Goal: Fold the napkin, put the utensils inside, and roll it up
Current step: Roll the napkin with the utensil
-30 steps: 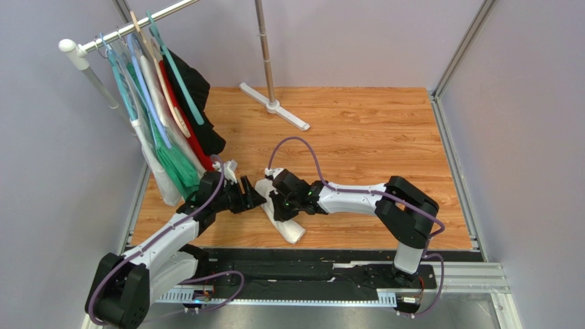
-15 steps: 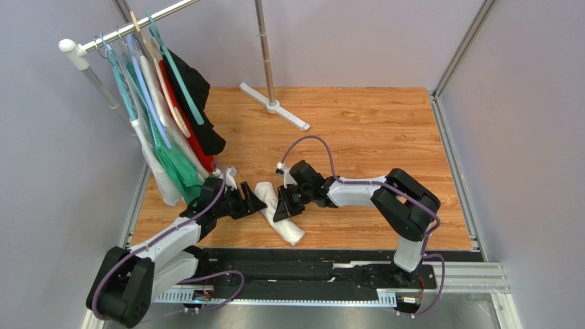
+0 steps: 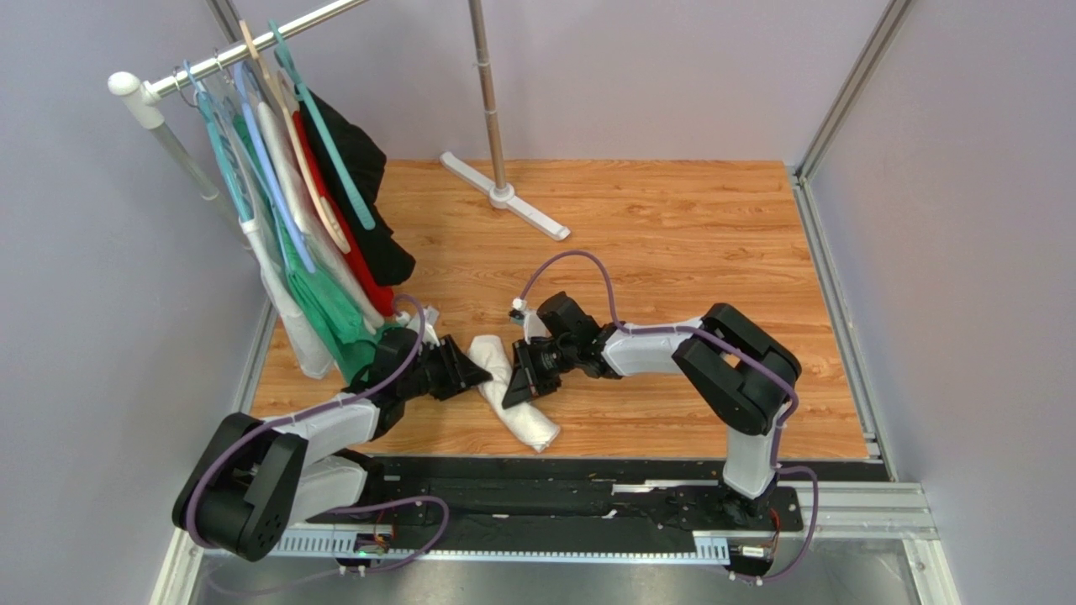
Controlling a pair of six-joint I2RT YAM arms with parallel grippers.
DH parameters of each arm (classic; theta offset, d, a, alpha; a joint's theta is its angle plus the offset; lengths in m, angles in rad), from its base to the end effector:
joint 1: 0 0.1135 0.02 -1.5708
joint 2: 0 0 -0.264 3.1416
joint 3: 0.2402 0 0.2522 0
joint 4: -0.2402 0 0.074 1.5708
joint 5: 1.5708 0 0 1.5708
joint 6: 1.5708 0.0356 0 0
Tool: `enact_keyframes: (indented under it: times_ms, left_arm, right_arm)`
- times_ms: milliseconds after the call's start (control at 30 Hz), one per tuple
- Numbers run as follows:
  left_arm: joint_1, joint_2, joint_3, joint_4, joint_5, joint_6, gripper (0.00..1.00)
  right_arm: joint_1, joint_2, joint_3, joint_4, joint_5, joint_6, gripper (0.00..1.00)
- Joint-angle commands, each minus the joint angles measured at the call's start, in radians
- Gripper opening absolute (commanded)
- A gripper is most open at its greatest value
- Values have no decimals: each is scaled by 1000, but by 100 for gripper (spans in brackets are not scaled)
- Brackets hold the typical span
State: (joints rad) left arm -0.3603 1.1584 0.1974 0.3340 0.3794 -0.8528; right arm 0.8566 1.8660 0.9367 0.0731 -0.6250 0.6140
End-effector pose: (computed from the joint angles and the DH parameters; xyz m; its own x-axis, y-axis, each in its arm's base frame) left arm 0.1735 -0.0795 0.1261 -0.8192 -0.4389 -0.3691 -0.0134 0.6581 -0.7528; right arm 0.2193 0.2848 0.1280 -0.9021 -0.3274 -0.2810 -0.4211 0.5262 0.7388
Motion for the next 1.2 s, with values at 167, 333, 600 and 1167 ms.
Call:
enact_keyframes:
  times_ms: [167,333,600,1167]
  left_arm:
    - [0,-14,-3,56,-31,1,16]
    - [0,27,17,54,-19,-2,8]
    - [0,60,31,57,-7,-3,7]
    - [0,40,45,23,9,3,7]
  right_arm:
    - [-7,59,40,-35,2,-52,25]
    - [-7,-22,79,-203,117,-128,47]
    - [131,-246,215,-542,702,-206,54]
    - [443,18,407,-589,1211,-175,56]
